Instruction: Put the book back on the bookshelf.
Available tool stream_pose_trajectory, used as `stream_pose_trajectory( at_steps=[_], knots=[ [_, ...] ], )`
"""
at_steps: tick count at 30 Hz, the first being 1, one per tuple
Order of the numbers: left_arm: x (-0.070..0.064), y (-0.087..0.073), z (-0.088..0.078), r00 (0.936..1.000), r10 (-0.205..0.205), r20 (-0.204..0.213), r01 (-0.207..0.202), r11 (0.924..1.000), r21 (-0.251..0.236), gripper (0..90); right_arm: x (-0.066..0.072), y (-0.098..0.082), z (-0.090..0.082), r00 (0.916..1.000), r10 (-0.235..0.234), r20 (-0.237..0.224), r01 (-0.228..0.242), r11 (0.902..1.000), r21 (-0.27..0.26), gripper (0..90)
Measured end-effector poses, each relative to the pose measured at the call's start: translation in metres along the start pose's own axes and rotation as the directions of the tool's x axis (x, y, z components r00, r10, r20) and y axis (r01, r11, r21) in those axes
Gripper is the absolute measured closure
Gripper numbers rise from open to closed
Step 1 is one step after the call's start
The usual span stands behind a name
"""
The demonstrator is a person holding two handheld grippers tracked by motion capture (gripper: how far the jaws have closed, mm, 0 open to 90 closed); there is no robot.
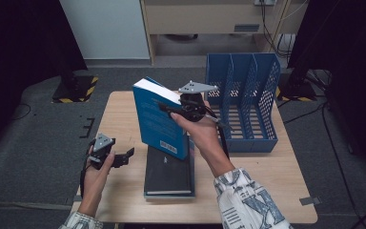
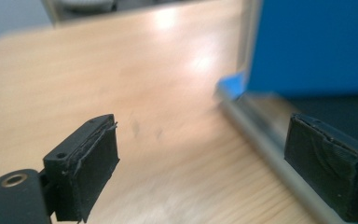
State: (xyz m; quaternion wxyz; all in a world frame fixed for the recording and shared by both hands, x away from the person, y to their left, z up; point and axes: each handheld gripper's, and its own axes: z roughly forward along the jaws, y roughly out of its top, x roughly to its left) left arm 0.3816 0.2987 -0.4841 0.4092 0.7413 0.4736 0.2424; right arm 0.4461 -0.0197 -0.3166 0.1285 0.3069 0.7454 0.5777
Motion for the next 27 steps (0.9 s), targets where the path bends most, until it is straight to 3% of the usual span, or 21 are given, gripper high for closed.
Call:
stream_pose_trajectory(
  at_steps=[3,5,10,15,27],
  knots=[
    [0.007,-0.003,0.001,0.9995,0.005,-0.031,-0.005,0.9998,0.021,9.1,-0.002,0.005,0.001,0.9998,0.007,0.019,-0.007,1.0,0.003,60.7],
    [0.012,-0.005,0.001,0.9985,-0.014,-0.053,0.015,0.9997,0.02,9.1,-0.002,0.01,0.001,0.9989,-0.003,0.047,0.002,0.9999,0.012,60.7],
    [0.021,-0.014,0.009,0.9944,-0.034,-0.1,0.041,0.9964,0.074,9.0,-0.007,0.022,-0.003,0.9964,0.005,0.084,-0.005,1.0,0.005,60.8],
    [0.025,-0.018,0.015,0.9943,-0.03,-0.103,0.043,0.9915,0.123,9.0,-0.014,0.028,-0.01,0.993,0.086,0.08,-0.085,0.9962,-0.018,60.8],
    [0.026,-0.021,0.02,0.9931,-0.023,-0.115,0.042,0.9844,0.171,8.5,-0.032,0.023,-0.023,0.9775,0.195,0.081,-0.191,0.9799,-0.058,60.7]
  ],
)
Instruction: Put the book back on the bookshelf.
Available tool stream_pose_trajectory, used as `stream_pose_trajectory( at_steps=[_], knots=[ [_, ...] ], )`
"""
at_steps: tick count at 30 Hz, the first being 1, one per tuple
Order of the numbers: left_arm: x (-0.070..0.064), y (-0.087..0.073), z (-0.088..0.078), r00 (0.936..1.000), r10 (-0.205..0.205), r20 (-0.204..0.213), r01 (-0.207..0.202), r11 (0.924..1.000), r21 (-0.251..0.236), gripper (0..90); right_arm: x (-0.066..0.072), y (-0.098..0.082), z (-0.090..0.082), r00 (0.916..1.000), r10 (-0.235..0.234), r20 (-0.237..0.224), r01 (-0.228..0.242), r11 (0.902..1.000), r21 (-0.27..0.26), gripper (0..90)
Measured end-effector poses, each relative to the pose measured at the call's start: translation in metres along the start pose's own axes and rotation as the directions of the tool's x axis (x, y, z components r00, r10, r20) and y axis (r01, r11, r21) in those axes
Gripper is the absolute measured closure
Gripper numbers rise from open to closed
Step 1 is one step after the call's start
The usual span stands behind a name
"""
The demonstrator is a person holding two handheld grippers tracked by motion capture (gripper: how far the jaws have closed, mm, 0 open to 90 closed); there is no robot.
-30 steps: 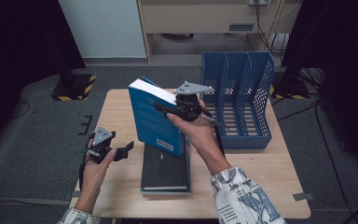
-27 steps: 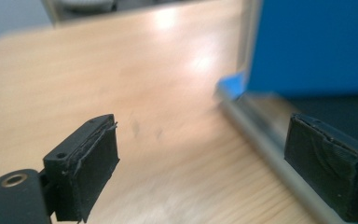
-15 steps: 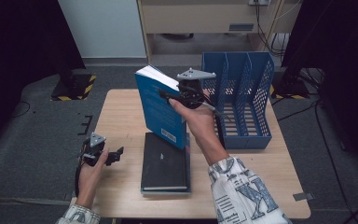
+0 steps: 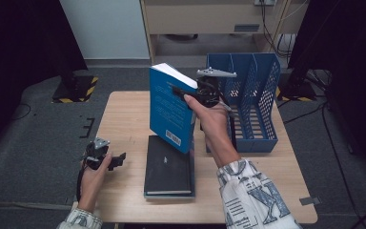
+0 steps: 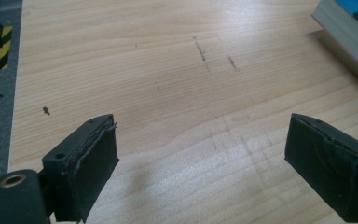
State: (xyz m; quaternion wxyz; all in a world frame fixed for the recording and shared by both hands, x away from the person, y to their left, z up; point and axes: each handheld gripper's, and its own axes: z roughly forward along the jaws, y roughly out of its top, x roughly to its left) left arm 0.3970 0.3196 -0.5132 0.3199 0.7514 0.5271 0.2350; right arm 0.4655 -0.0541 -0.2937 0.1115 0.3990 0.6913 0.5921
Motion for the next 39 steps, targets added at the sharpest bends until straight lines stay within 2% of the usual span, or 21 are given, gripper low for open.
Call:
stream_pose_trajectory(
  at_steps=[3,12,15,23,39],
  knots=[
    [-0.001,-0.001,0.002,0.9999,0.012,-0.002,-0.012,0.9996,0.024,8.0,-0.002,-0.001,-0.003,0.9999,-0.001,0.013,0.001,1.0,-0.003,60.7],
    [0.001,-0.009,0.012,0.9995,0.008,-0.03,-0.005,0.9937,0.112,6.9,-0.012,-0.003,-0.018,0.9991,0.016,0.04,-0.016,0.9998,-0.01,60.6],
    [0.004,-0.011,0.013,0.9996,-0.02,-0.019,0.022,0.995,0.098,5.0,-0.016,-0.001,-0.025,0.9986,0.021,0.049,-0.02,0.9996,-0.02,60.6],
    [0.004,-0.018,0.015,0.9996,-0.024,-0.015,0.024,0.9989,0.041,0.2,-0.022,0.006,-0.051,0.9957,0.028,0.088,-0.025,0.9987,-0.044,60.6],
    [0.003,-0.019,0.014,0.9997,-0.022,-0.012,0.023,0.9989,0.042,0.0,-0.043,0.008,-0.097,0.9834,0.046,0.175,-0.035,0.9973,-0.065,60.6]
  ],
)
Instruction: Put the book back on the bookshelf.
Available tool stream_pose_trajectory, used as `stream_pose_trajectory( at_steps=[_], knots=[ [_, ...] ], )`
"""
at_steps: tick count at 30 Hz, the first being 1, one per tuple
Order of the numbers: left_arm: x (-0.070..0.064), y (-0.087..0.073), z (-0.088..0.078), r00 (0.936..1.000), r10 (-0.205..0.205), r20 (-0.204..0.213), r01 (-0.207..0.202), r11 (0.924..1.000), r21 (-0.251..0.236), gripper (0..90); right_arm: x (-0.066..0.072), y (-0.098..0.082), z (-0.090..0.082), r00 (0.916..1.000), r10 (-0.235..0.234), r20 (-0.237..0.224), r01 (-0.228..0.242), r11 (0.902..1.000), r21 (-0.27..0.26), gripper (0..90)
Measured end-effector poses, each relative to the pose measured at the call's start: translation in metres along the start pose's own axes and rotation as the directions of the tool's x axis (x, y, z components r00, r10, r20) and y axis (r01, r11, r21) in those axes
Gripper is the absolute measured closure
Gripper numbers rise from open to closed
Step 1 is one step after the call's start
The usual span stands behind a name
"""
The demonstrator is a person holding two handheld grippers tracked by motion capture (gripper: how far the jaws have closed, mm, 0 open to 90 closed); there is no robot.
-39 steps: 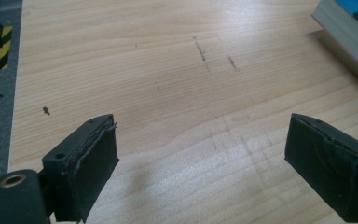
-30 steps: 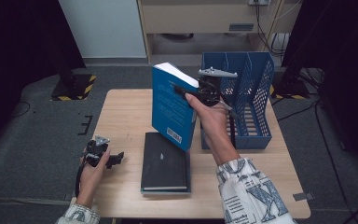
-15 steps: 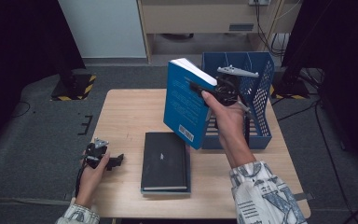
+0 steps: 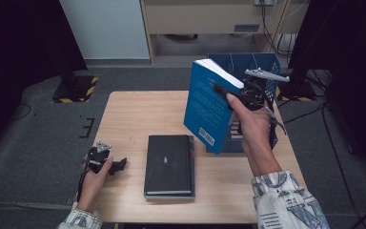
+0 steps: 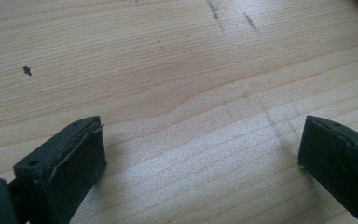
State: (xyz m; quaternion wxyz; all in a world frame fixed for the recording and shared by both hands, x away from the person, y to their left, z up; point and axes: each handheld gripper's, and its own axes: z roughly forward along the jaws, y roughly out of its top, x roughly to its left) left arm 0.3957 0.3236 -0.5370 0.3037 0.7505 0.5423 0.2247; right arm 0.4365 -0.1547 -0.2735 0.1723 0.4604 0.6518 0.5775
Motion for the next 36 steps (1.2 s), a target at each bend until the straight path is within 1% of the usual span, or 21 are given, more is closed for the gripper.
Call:
stream_pose_trajectory(
  at_steps=[9,18,23,29,36],
  knots=[
    [0.0,0.0,0.0,1.0,0.0,0.0,0.0,1.0,0.0,0.0,-0.017,0.004,-0.015,0.9992,0.008,0.039,-0.007,1.0,-0.006,60.6],
    [0.0,0.0,0.0,1.0,-0.001,0.005,0.001,1.0,0.002,0.0,-0.035,0.009,-0.019,0.9961,0.013,0.087,-0.013,0.9999,-0.002,60.6],
    [0.0,0.0,0.0,1.0,-0.001,0.005,0.001,1.0,0.002,0.0,-0.04,0.012,-0.02,0.9937,0.008,0.112,-0.008,1.0,0.002,60.6],
    [0.0,0.0,0.0,1.0,0.0,0.006,0.0,1.0,0.002,0.0,-0.048,0.012,-0.016,0.9892,0.006,0.147,-0.009,0.9998,0.016,60.6],
    [0.0,0.0,0.001,1.0,0.0,0.006,0.0,1.0,0.002,0.0,-0.06,0.013,-0.003,0.9838,0.015,0.179,-0.019,0.9996,0.021,60.5]
  ],
)
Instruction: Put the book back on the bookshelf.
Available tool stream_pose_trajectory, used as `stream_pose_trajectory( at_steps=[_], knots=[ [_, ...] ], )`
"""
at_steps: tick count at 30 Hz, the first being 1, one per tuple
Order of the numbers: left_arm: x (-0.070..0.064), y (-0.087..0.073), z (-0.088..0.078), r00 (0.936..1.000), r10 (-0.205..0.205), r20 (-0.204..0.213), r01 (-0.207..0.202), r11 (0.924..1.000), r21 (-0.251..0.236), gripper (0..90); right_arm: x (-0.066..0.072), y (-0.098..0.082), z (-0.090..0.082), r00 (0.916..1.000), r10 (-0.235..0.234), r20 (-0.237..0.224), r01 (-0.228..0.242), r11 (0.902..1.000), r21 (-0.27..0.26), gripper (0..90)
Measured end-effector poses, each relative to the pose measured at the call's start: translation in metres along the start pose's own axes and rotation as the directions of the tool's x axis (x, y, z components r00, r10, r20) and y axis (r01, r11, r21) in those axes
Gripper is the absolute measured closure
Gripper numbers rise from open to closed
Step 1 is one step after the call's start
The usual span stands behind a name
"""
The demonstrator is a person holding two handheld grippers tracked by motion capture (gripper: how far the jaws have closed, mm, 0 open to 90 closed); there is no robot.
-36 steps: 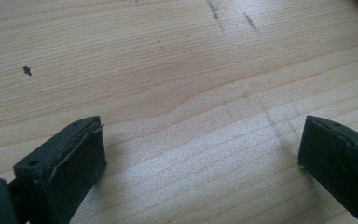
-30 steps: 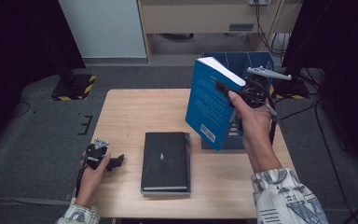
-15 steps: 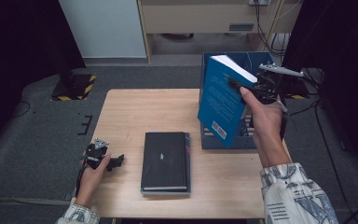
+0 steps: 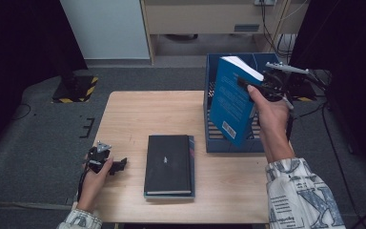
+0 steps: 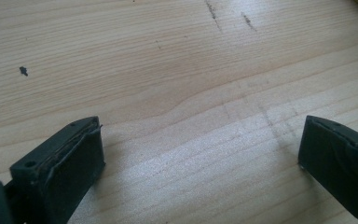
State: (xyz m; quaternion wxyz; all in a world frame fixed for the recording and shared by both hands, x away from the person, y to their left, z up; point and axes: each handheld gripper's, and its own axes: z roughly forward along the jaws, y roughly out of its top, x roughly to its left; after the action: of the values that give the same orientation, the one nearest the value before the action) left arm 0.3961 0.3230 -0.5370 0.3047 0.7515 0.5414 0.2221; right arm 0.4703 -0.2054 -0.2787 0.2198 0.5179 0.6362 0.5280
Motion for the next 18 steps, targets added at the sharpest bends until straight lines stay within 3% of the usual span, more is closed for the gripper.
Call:
stream_pose_trajectory(
  at_steps=[18],
  knots=[
    [0.0,0.0,0.0,1.0,0.0,0.001,0.0,1.0,-0.001,0.0,0.001,0.009,0.032,0.9971,0.018,0.074,-0.014,0.9987,-0.049,60.6]
  ],
)
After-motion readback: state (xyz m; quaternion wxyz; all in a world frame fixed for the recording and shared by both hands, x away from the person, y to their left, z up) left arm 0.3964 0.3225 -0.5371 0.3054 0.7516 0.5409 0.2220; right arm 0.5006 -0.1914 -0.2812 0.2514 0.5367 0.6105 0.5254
